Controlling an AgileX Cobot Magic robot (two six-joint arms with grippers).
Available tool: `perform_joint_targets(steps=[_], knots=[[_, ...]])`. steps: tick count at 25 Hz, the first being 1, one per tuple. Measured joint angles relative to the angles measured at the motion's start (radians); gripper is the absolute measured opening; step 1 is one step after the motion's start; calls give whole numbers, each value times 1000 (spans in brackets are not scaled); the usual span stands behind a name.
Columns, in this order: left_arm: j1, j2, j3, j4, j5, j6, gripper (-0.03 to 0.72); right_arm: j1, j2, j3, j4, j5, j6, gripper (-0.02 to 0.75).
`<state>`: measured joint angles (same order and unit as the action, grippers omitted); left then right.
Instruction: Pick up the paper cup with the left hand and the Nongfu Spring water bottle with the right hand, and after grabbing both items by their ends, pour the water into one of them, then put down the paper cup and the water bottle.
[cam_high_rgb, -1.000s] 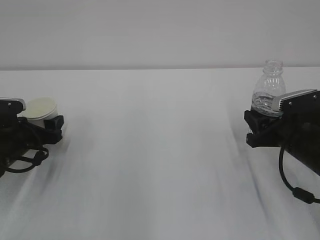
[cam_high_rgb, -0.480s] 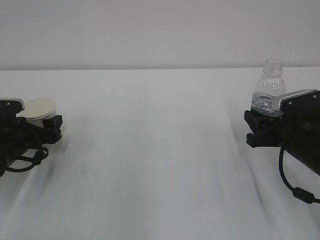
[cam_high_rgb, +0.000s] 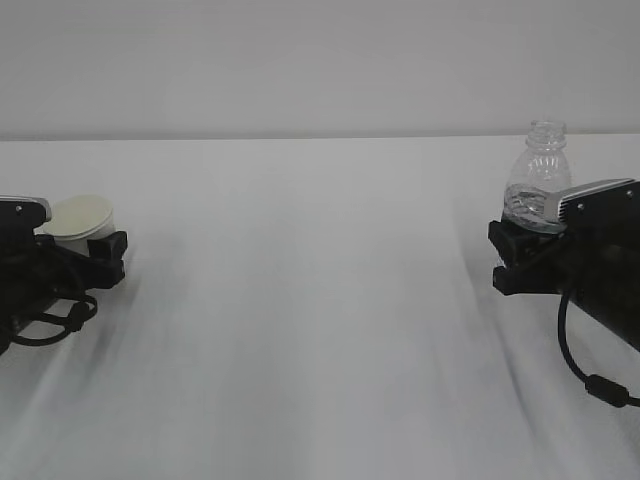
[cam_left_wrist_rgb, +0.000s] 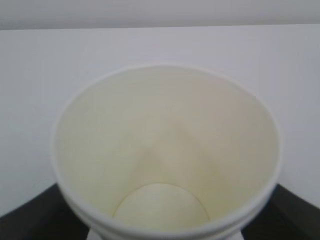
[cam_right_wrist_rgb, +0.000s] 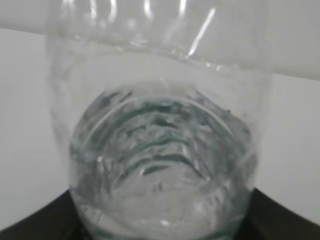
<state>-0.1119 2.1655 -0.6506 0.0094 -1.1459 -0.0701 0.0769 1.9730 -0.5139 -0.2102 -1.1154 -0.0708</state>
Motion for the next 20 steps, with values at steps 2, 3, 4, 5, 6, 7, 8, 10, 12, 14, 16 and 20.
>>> perform_joint_targets(steps=[2, 3, 4, 5, 6, 7, 8, 10, 12, 14, 16, 20], knots=[[0, 2, 0, -2, 0, 0, 588, 0, 0, 0, 0, 0, 0, 407], [0, 6, 0, -9, -1, 0, 588, 0, 0, 0, 0, 0, 0, 407], [0, 11, 0, -9, -1, 0, 588, 0, 0, 0, 0, 0, 0, 407], [0, 17, 0, -9, -1, 0, 588, 0, 0, 0, 0, 0, 0, 407], [0, 24, 0, -9, -1, 0, 588, 0, 0, 0, 0, 0, 0, 407], [0, 26, 0, -9, -1, 0, 588, 0, 0, 0, 0, 0, 0, 407], [0, 28, 0, -9, -1, 0, 587, 0, 0, 0, 0, 0, 0, 407], [0, 28, 0, -9, -1, 0, 587, 0, 0, 0, 0, 0, 0, 407], [0, 28, 0, -9, -1, 0, 587, 0, 0, 0, 0, 0, 0, 407], [0, 28, 0, -9, -1, 0, 587, 0, 0, 0, 0, 0, 0, 407], [0, 28, 0, -9, -1, 0, 587, 0, 0, 0, 0, 0, 0, 408], [0, 28, 0, -9, -1, 0, 585, 0, 0, 0, 0, 0, 0, 407]])
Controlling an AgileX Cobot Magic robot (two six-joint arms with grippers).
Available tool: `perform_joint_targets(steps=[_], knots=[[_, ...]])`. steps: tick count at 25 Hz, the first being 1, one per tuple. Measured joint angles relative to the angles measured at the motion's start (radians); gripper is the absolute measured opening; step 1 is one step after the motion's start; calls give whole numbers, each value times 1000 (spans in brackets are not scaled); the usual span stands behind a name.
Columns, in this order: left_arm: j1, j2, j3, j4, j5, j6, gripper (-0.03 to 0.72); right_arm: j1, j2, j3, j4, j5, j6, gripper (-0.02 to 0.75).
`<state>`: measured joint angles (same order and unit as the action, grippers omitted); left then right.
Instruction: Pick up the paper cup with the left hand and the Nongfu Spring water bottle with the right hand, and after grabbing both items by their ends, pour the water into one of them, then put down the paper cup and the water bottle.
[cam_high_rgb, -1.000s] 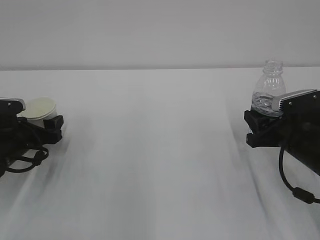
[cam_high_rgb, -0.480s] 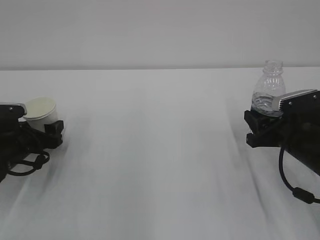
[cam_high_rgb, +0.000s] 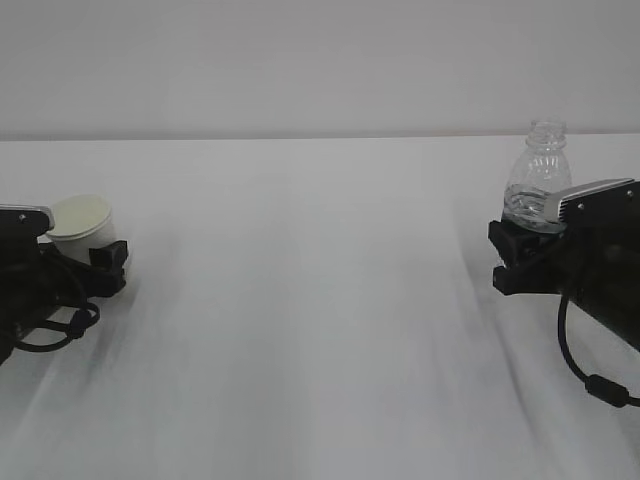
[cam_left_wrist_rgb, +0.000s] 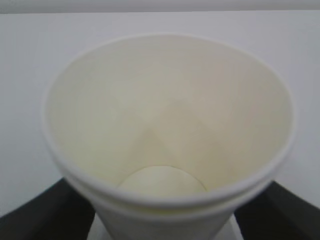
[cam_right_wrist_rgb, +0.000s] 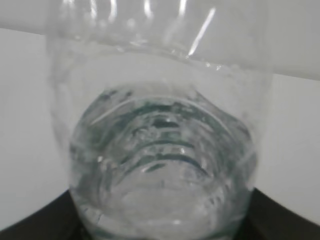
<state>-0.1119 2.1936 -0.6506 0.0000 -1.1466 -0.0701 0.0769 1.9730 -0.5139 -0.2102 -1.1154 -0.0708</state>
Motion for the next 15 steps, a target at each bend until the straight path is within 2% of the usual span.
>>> perform_joint_targets(steps=[8, 15], knots=[[0, 0, 0, 0, -4, 0, 463, 0, 0, 0, 0, 0, 0, 407], [0, -6, 0, 30, -4, 0, 450, 0, 0, 0, 0, 0, 0, 407]])
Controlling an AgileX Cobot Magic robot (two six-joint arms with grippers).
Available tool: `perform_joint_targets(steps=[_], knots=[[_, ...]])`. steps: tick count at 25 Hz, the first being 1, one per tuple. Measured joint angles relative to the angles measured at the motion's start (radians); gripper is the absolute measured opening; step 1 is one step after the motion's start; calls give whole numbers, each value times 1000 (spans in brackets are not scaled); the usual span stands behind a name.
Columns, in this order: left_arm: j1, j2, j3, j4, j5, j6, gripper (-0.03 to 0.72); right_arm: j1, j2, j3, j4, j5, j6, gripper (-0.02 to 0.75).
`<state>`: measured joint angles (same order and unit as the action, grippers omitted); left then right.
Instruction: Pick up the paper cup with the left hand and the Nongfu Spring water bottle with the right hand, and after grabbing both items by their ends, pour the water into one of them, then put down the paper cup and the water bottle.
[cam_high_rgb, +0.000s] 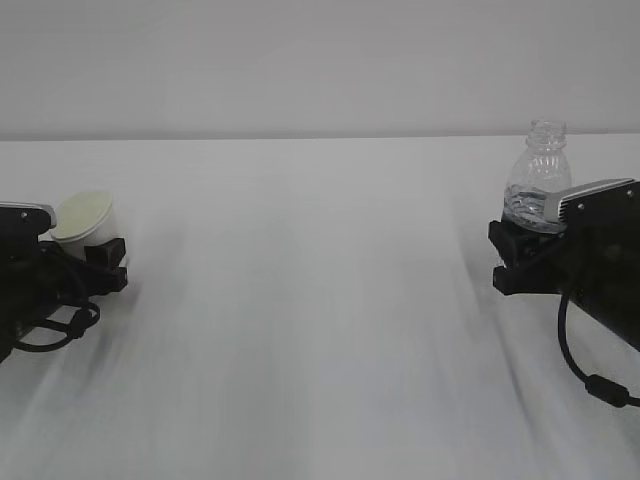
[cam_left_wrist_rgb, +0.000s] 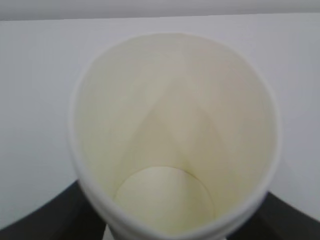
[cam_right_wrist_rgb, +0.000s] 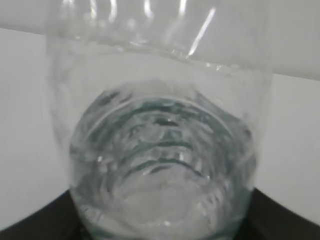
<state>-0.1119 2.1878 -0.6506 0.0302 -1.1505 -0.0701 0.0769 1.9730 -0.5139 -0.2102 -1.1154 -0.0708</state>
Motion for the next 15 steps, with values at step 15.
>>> perform_joint_targets(steps=[15], knots=[[0, -38, 0, 413, 0, -37, 447, 0, 0, 0, 0, 0, 0, 407]])
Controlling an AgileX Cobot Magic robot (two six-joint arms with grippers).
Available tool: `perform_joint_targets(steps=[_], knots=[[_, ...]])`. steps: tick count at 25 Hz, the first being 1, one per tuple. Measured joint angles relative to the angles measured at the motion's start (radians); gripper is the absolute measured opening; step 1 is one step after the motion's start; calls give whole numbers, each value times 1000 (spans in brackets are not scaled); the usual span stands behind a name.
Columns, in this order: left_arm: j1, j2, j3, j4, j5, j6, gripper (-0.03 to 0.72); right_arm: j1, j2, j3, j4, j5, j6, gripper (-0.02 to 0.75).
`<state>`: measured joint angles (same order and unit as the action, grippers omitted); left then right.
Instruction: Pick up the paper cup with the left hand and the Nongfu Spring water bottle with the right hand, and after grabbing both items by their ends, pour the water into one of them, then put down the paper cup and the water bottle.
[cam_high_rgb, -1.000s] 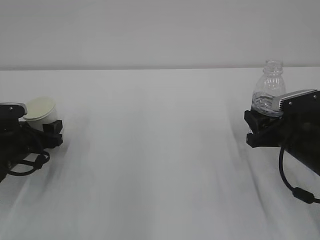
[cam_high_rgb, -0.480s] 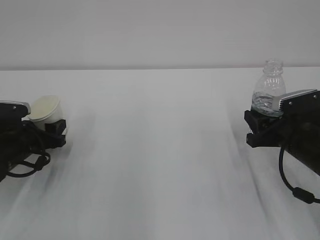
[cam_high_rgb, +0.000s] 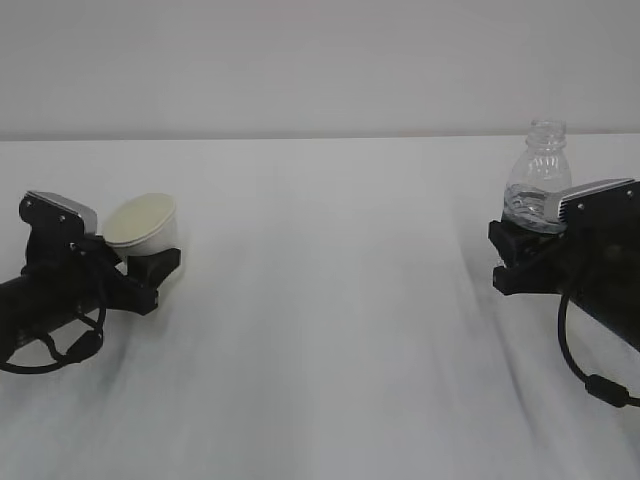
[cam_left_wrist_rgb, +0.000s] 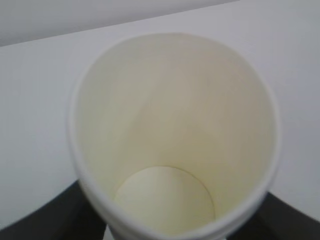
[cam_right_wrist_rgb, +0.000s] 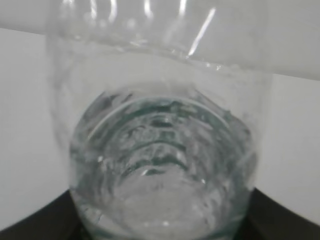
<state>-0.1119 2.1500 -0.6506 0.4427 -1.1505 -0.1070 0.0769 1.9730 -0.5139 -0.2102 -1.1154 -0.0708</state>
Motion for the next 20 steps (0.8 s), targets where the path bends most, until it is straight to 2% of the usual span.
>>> perform_joint_targets(steps=[13, 20], knots=[[0, -5, 0, 358, 0, -210, 440, 0, 0, 0, 0, 0, 0, 407], [0, -39, -42, 542, 0, -329, 439, 0, 0, 0, -15, 0, 0, 407]])
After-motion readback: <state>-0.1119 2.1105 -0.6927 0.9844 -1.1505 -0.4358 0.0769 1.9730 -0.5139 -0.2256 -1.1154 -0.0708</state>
